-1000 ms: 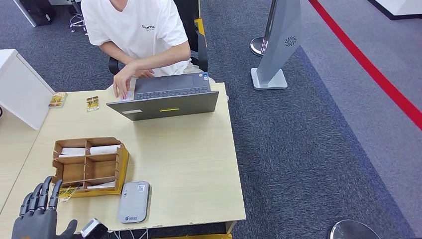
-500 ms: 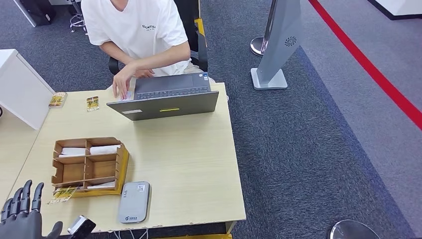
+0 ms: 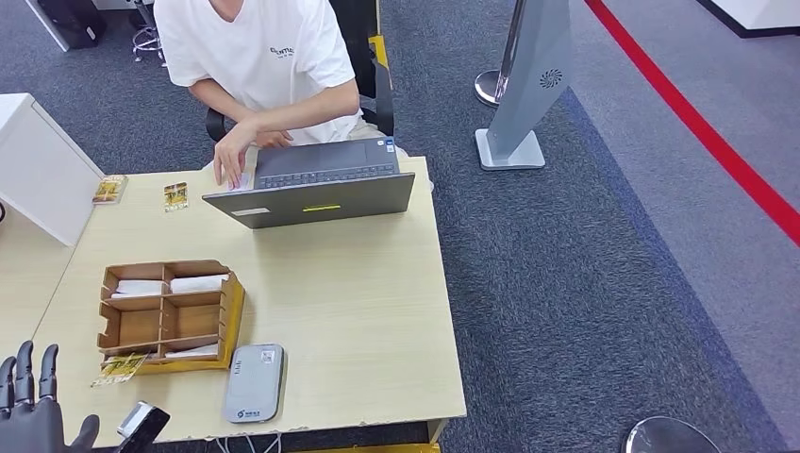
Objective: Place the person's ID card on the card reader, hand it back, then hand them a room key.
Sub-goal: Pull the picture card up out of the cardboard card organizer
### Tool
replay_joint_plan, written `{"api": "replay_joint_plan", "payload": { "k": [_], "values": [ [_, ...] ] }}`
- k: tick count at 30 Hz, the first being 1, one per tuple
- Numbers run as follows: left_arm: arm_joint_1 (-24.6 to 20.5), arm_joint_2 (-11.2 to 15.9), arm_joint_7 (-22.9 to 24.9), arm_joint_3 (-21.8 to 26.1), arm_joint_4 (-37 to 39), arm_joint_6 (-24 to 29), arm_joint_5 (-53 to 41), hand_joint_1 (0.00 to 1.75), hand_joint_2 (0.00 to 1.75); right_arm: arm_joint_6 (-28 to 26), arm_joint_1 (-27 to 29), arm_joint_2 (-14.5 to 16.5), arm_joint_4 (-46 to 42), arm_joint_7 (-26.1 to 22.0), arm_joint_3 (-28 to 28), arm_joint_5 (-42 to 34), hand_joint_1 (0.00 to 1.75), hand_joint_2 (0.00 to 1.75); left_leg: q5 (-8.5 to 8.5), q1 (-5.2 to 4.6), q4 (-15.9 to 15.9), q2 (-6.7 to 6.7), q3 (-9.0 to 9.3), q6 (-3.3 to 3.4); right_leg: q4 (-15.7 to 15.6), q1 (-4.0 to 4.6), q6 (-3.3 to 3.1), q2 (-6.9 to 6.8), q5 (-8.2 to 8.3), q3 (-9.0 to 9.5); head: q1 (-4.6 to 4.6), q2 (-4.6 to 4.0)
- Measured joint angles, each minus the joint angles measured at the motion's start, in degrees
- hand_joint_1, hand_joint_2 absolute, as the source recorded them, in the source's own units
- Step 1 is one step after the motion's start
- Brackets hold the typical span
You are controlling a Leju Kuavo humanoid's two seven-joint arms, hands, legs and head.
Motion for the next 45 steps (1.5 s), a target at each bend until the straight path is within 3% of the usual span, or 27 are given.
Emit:
{"api": "replay_joint_plan", "payload": {
  "k": [13,29,45],
  "values": [
    [-2.1,-1.6,-1.0,2.2,2.8,0.8,-1.0,0.00,1.75,0.2,0.0,0.0,0.0,0.0,0.0,0.6,0.00,1.75,0.00,0.00,0.0,-0.01,0.00,0.00,0.0,0.00,0.00,-0.01,0.00,0.00,0.00,0.01],
    [-8.5,-3.2,-3.1,3.0,11.5,2.5,-2.9,0.00,1.75,0.9,-0.3,0.0,0.0,-0.1,0.0,2.2,0.00,1.75,0.00,0.00,0.0,-0.07,0.01,0.00,0.0,0.00,0.00,-0.05,0.00,0.01,-0.01,0.01],
    [-10.0,-3.5,-3.6,3.0,14.4,3.1,-2.9,0.00,1.75,0.9,-0.4,0.0,0.0,-0.2,0.1,2.5,0.00,1.75,0.00,0.00,0.0,-0.07,0.01,0.00,0.0,0.00,0.00,-0.05,0.00,0.00,0.00,0.00]
  ]
}}
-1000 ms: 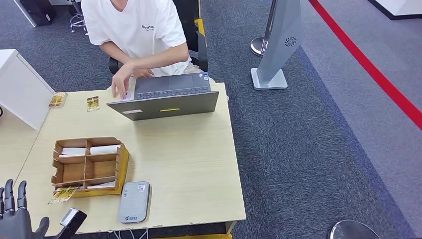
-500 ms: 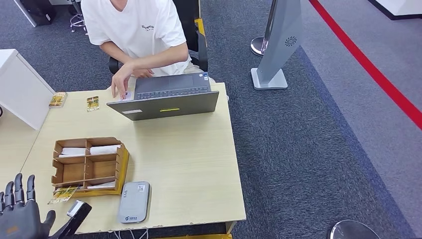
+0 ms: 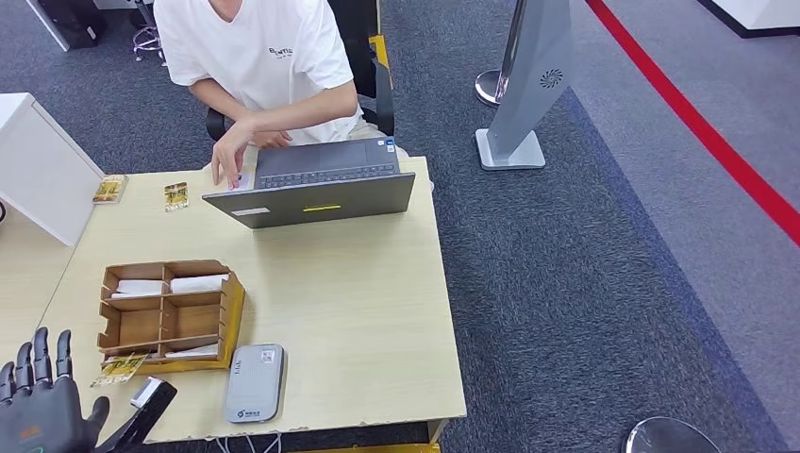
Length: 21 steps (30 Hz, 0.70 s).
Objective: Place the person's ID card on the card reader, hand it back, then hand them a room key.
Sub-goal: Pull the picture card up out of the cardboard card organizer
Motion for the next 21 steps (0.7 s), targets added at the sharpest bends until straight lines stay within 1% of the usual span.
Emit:
{"api": "replay_joint_plan", "payload": {
  "k": [21],
  "values": [
    [-1.8,-0.1,-0.5,-0.1,1.5,0.7,-0.3,0.00,1.75,0.1,0.0,0.0,0.0,-0.4,0.0,0.6,0.00,1.75,0.00,0.00,0.0,0.00,0.01,0.00,0.0,0.00,0.00,0.01,0.00,0.00,0.00,0.00]
  ]
}}
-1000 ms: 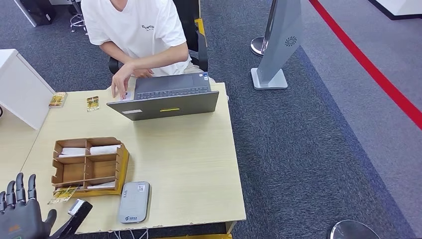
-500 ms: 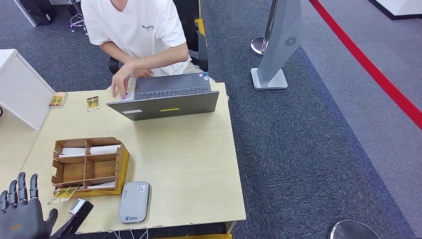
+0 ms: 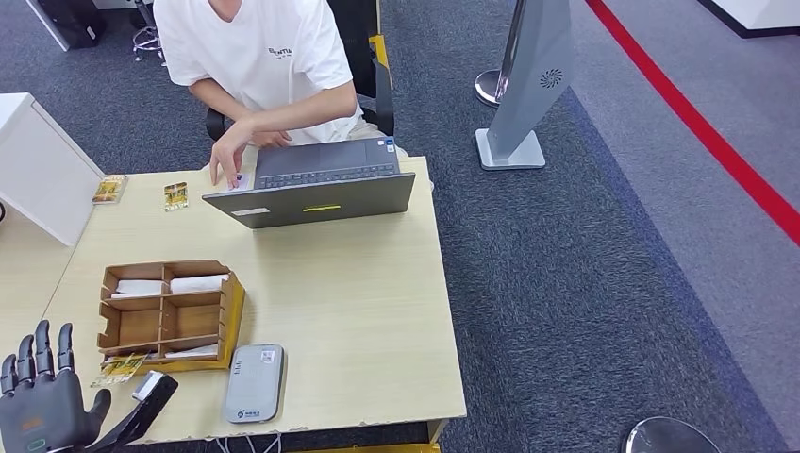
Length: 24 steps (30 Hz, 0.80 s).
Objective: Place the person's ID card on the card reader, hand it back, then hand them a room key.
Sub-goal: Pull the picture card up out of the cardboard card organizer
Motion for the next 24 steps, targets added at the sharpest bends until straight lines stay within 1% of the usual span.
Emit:
{"api": "replay_joint_plan", "payload": {
  "k": [10,24],
  "values": [
    [-0.4,0.0,0.0,-0.1,0.3,0.0,0.0,0.00,1.75,0.0,0.0,0.0,0.0,-0.1,0.0,0.2,0.00,1.75,0.00,0.00,0.0,0.00,0.00,0.00,0.0,0.00,0.00,0.00,0.00,0.00,0.00,0.00],
    [-1.3,0.1,0.0,-1.4,1.0,0.2,-0.4,0.00,1.75,0.1,0.0,0.0,0.0,-0.2,0.3,0.4,0.00,1.75,0.00,0.00,0.0,0.00,0.00,0.00,0.0,0.00,0.00,0.00,0.00,0.00,0.00,0.02]
  ]
}}
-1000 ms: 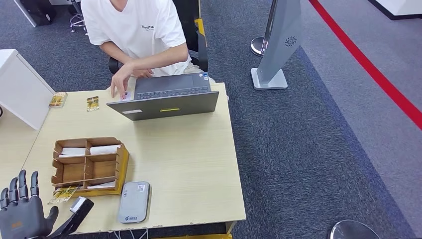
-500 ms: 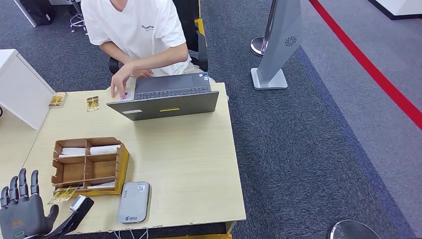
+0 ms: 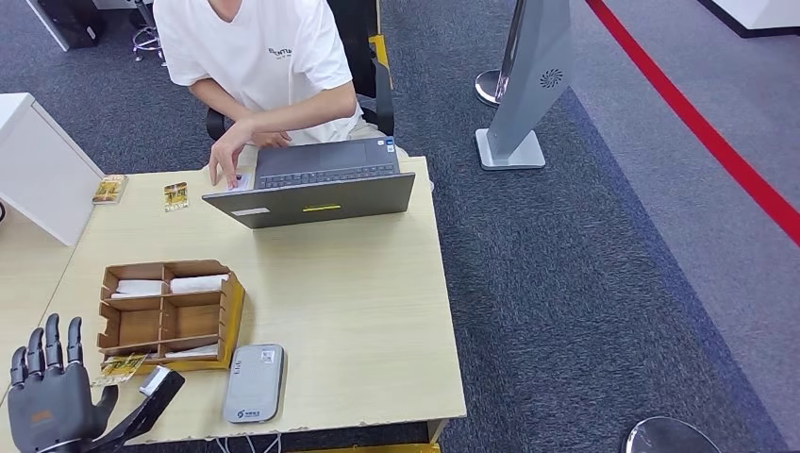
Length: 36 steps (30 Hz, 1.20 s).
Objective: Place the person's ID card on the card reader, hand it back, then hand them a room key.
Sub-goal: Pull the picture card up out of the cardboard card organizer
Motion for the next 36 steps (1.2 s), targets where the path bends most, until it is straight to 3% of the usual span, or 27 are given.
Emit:
{"api": "replay_joint_plan", "payload": {
  "k": [14,18,36],
  "values": [
    [-0.7,0.1,0.0,-0.1,0.0,-0.1,-0.5,0.00,1.75,0.3,0.0,0.0,0.0,-0.1,0.2,0.1,0.00,1.75,0.00,0.00,0.0,0.00,0.00,0.00,0.0,0.00,0.00,0.00,0.00,0.00,0.00,-0.02],
    [-1.1,0.2,0.0,-0.2,0.0,-0.2,-0.5,1.75,1.75,0.4,-0.1,0.0,0.0,-0.2,0.2,0.1,0.00,1.75,0.00,0.00,0.0,0.00,0.00,0.00,0.0,0.00,0.00,0.00,0.00,0.00,0.00,-0.01],
    [-1.0,2.4,1.0,-0.8,0.0,-4.0,1.5,1.75,1.75,0.5,-0.1,0.0,0.0,-0.3,0.2,0.3,0.00,1.75,0.00,0.00,0.0,0.00,0.00,0.00,0.0,0.00,0.00,0.00,0.00,0.00,0.00,-0.02]
  ]
}}
